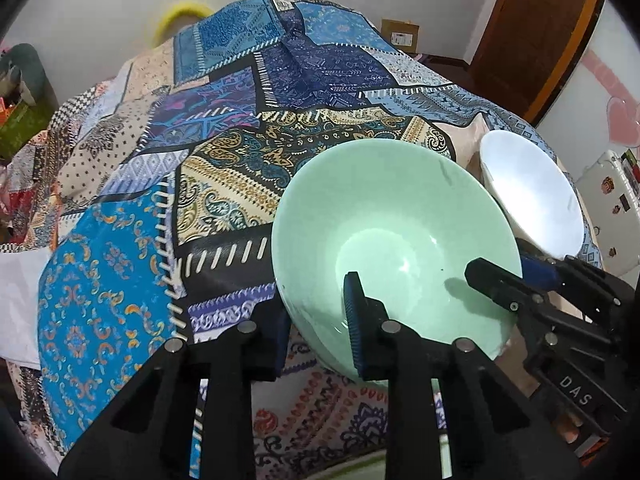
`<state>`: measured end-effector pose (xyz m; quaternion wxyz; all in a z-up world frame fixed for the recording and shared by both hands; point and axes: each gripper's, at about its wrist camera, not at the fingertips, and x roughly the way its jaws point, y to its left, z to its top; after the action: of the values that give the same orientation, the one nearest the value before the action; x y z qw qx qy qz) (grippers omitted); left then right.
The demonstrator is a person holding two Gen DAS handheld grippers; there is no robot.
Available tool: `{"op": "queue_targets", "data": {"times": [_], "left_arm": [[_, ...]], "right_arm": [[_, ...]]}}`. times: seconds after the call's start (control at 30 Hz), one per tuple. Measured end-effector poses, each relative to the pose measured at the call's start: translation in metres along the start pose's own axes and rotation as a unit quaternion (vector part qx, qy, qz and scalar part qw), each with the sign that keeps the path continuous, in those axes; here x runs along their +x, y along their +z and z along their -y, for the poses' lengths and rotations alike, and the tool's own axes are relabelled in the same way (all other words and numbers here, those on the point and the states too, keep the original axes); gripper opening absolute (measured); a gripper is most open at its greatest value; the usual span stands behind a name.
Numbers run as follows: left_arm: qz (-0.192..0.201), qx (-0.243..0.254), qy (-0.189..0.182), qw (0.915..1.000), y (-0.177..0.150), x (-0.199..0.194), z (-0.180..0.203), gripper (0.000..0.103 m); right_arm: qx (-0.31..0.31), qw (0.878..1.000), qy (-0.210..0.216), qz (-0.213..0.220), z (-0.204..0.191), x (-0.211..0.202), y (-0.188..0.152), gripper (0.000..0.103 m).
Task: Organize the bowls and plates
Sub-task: 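Lift the pale green bowl with both tools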
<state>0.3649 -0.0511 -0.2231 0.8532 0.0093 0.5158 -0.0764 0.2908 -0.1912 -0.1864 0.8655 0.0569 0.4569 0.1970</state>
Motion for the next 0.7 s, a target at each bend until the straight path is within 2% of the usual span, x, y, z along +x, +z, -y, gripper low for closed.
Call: {"op": "queue_targets", "data": {"times": [0.23, 0.7], "left_arm": [[0.016, -0.006, -0.002, 0.9999, -0.011, -0.033, 0.0, 0.025], [0.062, -0.023, 0.004, 0.9978, -0.045, -0.124, -0.006, 0.025]], "right_arm": [[-0.012, 1.0, 0.006, 0.019, -0.015, -0.027, 0.001, 0.027], [-0.041, 0.998, 0.023, 0.05, -0.059, -0.076, -0.007, 0.027]]}}
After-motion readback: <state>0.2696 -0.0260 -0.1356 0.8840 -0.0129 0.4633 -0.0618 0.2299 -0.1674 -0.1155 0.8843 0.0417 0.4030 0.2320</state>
